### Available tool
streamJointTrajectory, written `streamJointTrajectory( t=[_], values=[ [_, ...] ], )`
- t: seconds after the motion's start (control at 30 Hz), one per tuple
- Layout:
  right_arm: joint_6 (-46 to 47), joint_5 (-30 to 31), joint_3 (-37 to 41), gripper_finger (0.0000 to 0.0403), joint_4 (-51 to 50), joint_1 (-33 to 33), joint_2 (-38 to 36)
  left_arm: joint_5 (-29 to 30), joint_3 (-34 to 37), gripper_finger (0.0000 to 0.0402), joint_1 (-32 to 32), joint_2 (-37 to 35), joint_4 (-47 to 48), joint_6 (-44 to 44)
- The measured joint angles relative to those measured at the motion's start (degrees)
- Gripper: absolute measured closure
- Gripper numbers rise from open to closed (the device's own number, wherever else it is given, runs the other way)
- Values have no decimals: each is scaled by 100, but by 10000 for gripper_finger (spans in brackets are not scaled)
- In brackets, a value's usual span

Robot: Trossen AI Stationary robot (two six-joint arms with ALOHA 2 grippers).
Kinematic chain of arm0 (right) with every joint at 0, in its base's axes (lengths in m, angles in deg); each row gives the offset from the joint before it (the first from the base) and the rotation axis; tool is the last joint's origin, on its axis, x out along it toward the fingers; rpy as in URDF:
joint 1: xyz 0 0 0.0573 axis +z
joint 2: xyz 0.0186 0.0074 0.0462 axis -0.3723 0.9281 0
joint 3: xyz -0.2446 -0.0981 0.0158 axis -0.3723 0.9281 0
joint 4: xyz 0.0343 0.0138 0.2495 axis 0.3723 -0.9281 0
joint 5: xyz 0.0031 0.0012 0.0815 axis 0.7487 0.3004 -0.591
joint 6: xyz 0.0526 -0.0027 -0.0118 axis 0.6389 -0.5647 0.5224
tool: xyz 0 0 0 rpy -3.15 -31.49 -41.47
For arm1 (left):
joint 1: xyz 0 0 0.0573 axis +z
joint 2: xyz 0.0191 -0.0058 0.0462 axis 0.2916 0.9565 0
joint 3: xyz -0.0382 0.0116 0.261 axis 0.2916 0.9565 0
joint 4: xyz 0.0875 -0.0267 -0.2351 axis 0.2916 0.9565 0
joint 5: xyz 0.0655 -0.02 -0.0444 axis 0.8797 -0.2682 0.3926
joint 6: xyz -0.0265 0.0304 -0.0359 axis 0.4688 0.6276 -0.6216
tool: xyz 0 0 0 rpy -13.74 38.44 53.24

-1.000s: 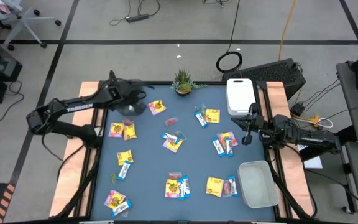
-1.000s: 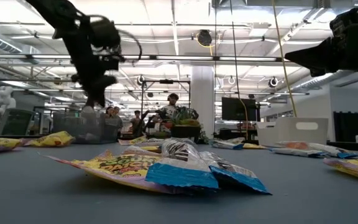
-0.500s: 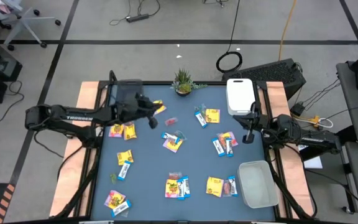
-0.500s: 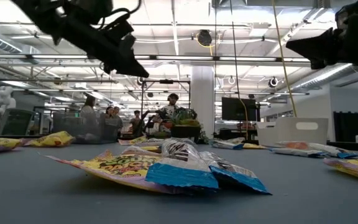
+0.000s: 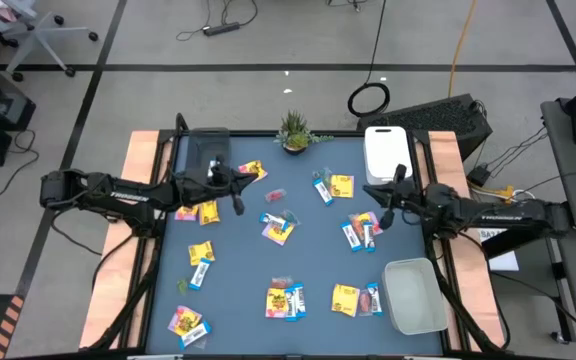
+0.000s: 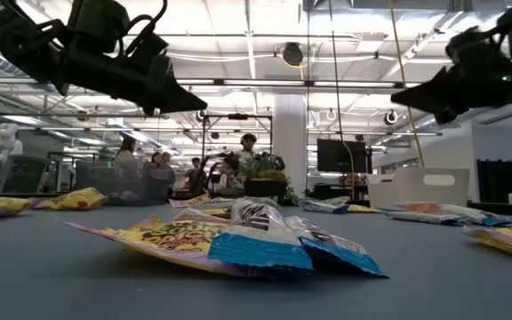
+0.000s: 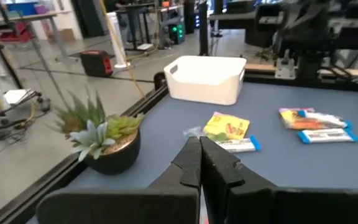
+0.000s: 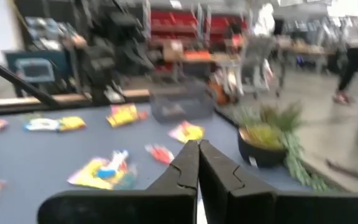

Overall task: Sort candy
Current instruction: Put the top right yellow candy pack into the white bin

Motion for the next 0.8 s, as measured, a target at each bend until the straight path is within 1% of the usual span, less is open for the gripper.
streamJointTrajectory(
  t=[0.1,0.2,0.3,0.47,0.6,0.63,0.7,0.8],
  values=[
    [218,144,-307,398,-155,-2,592,-131,0,399,93,0,-87,0],
    [301,313,-779,375,-639,-38,1155,-153,0,399,186,-2,-313,-1],
    [303,427,-1315,342,-1408,-153,1748,-165,0,399,243,-2,-389,-63],
    [467,414,-2100,278,-2667,-385,2722,-415,0,399,246,-2,-381,-157],
    [513,411,-2519,230,-3154,-568,3491,-571,0,399,242,-2,-375,-153],
    [509,371,-2601,219,-3186,-623,3679,-606,0,399,244,-2,-355,-153],
    [489,93,-2748,201,-3232,-751,4048,-752,0,399,244,-2,-325,-155],
    [343,-234,-2966,181,-3242,-920,4595,-963,0,399,240,-2,-324,-153]
  ],
)
